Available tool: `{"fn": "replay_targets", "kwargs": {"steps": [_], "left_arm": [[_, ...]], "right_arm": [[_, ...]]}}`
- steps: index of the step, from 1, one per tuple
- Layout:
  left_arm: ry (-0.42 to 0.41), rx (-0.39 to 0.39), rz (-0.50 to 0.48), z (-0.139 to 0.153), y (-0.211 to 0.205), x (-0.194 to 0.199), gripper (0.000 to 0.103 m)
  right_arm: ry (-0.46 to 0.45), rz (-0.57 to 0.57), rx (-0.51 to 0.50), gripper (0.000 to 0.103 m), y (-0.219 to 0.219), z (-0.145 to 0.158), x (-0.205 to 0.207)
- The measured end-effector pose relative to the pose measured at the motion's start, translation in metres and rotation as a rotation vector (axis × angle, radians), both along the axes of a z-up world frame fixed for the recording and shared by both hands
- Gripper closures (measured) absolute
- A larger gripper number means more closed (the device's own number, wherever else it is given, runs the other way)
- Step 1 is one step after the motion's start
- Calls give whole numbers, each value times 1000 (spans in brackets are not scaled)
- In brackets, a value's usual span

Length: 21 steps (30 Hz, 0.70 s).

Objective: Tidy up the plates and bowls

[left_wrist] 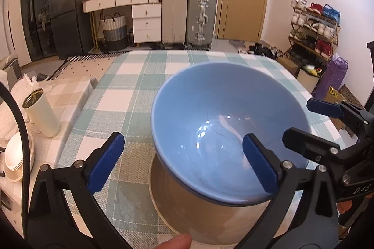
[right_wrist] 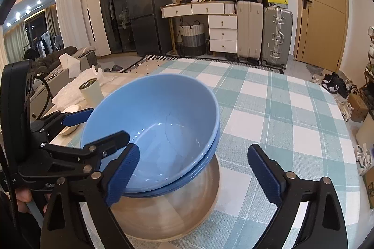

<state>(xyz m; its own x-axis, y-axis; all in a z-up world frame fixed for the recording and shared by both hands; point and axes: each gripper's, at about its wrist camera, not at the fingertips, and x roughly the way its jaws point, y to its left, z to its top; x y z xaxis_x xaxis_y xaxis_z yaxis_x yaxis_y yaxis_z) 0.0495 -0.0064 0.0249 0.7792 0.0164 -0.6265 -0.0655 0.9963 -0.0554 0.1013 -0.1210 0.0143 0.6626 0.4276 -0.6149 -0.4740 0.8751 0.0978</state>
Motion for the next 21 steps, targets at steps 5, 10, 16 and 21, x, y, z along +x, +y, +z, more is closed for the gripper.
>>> {"fn": "replay_targets", "kwargs": {"steps": [5, 10, 16, 21], "left_arm": [[-37, -15, -16, 7, 1, -9, 2], [-85, 7, -29, 13, 1, -22, 2], [-139, 10, -25, 18, 12, -45, 2], [-185, 11, -15, 19, 25, -64, 2]], "right_arm": [[-44, 13, 38, 6, -9, 8, -5], [-95, 37, 40, 1, -14, 14, -16], [-156, 64, 81, 1, -26, 18, -33], [-191, 75, 107, 1, -37, 17, -45]]}}
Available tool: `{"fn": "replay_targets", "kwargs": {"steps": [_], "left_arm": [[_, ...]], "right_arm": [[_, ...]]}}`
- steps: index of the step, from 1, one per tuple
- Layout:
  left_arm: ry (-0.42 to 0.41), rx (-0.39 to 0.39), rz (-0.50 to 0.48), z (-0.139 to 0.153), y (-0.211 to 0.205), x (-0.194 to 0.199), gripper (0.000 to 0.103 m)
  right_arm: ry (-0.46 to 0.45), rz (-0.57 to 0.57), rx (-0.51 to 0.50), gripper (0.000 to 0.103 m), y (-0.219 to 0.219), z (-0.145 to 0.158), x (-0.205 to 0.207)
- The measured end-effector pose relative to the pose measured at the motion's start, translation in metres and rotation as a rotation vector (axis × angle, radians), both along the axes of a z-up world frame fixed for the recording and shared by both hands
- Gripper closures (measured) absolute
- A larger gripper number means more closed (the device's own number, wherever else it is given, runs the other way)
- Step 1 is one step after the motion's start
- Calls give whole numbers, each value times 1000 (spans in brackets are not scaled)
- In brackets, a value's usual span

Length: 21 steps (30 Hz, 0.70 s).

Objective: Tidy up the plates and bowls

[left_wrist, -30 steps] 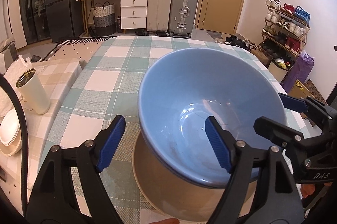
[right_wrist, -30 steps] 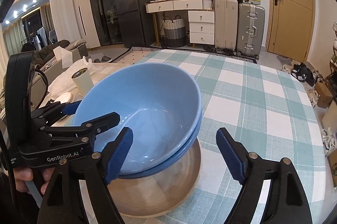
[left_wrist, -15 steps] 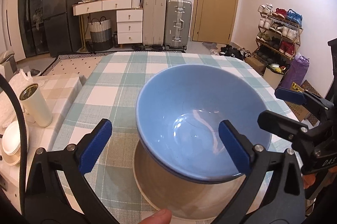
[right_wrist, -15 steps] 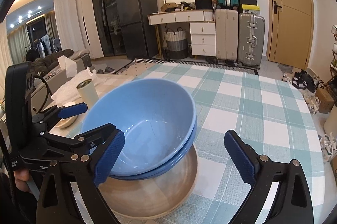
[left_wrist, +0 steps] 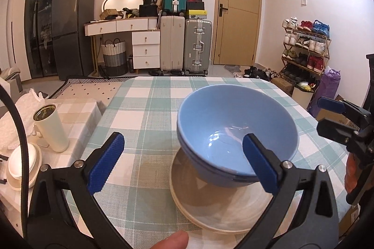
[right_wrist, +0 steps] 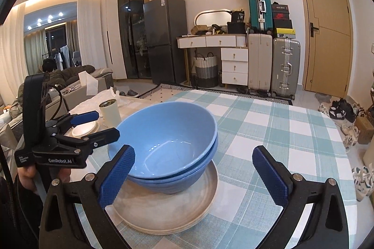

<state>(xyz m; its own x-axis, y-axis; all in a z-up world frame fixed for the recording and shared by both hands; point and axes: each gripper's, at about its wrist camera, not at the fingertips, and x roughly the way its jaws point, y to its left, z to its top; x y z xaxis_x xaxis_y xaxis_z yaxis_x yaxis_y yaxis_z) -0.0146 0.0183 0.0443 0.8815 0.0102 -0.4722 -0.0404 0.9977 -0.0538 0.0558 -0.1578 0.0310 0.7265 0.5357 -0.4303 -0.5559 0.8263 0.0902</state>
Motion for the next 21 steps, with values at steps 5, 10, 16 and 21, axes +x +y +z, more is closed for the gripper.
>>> {"fn": "replay_targets", "kwargs": {"steps": [5, 10, 16, 21], "left_arm": [[-30, 7, -3, -4, 8, -17, 2], [-52, 32, -23, -12, 9, -30, 2], [-60, 24, -16, -21, 15, -33, 2], [-63, 19, -18, -26, 18, -32, 2]], "right_arm": [[-3, 7, 24, 1, -10, -5, -9], [-14, -7, 62, 1, -22, -13, -18], [-27, -26, 69, 1, -30, -27, -25], [-32, -25, 69, 1, -31, -31, -26]]}}
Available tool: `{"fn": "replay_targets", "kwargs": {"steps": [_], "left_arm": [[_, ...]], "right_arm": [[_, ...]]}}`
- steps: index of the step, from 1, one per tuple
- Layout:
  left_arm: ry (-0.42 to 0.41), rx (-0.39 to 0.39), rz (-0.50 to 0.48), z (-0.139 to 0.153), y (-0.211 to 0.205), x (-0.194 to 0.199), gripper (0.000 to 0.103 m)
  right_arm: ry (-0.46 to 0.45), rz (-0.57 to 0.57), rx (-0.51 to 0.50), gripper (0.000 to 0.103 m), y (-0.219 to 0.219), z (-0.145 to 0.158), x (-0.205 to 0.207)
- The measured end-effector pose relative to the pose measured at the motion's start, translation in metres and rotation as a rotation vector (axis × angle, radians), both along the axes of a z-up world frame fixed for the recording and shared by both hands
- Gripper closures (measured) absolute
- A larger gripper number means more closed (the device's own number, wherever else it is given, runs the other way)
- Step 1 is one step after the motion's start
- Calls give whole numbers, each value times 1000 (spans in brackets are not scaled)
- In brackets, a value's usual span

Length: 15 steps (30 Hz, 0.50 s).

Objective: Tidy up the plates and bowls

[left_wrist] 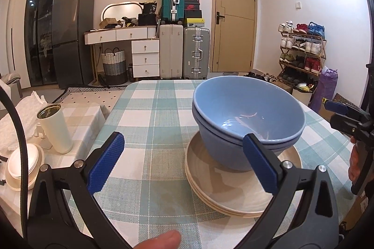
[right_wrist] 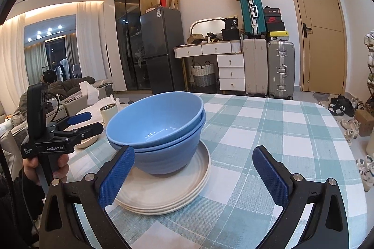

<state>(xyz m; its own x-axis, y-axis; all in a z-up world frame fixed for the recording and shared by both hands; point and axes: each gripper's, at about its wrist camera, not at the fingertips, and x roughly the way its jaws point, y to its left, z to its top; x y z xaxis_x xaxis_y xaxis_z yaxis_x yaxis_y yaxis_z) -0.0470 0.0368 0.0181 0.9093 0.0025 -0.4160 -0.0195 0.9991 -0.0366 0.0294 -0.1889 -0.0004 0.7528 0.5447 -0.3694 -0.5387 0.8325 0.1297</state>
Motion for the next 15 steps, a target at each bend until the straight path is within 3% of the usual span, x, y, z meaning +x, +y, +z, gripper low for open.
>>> {"fn": "replay_targets", "kwargs": {"steps": [15], "left_arm": [[-10, -31, -31, -16, 2, 10, 2]], "right_arm": [[-31, 67, -28, 1, 21, -12, -5]]}}
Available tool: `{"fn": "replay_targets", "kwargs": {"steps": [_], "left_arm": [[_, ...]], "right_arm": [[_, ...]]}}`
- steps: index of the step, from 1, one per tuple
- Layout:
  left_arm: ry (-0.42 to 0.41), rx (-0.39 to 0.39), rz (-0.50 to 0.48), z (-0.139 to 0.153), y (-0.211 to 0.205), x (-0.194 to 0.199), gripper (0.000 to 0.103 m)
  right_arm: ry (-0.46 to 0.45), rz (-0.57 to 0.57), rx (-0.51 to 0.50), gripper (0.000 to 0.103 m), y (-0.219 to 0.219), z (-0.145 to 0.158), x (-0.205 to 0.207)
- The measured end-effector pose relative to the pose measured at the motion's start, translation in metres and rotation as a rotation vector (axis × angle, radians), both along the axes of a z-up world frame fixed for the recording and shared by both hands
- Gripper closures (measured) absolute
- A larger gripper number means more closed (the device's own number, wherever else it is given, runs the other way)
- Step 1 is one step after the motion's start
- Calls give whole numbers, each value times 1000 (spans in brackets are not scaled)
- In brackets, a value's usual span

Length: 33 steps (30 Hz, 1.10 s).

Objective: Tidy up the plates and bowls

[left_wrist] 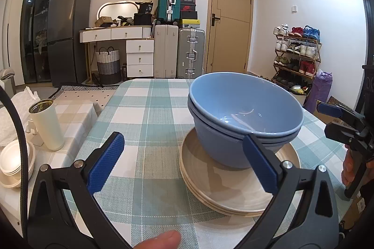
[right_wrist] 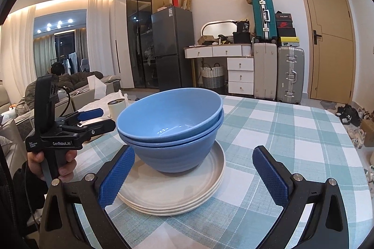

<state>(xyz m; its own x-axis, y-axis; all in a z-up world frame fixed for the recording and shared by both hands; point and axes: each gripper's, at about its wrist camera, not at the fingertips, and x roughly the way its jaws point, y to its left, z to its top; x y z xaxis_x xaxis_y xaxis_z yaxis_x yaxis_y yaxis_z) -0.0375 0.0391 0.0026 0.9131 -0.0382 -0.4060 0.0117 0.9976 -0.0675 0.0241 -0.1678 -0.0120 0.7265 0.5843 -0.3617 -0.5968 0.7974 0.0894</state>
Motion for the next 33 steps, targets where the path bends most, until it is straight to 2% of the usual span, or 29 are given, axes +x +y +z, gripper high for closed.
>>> {"fn": "replay_targets", "kwargs": {"steps": [8, 16, 33], "left_arm": [[-24, -16, -27, -7, 1, 4, 2], [-40, 14, -34, -10, -6, 4, 2], [-45, 13, -35, -11, -6, 6, 2]], "right_arm": [[-8, 2, -3, 1, 2, -4, 1], [-14, 23, -8, 1, 3, -10, 4], [-39, 22, -4, 1, 0, -12, -6]]}}
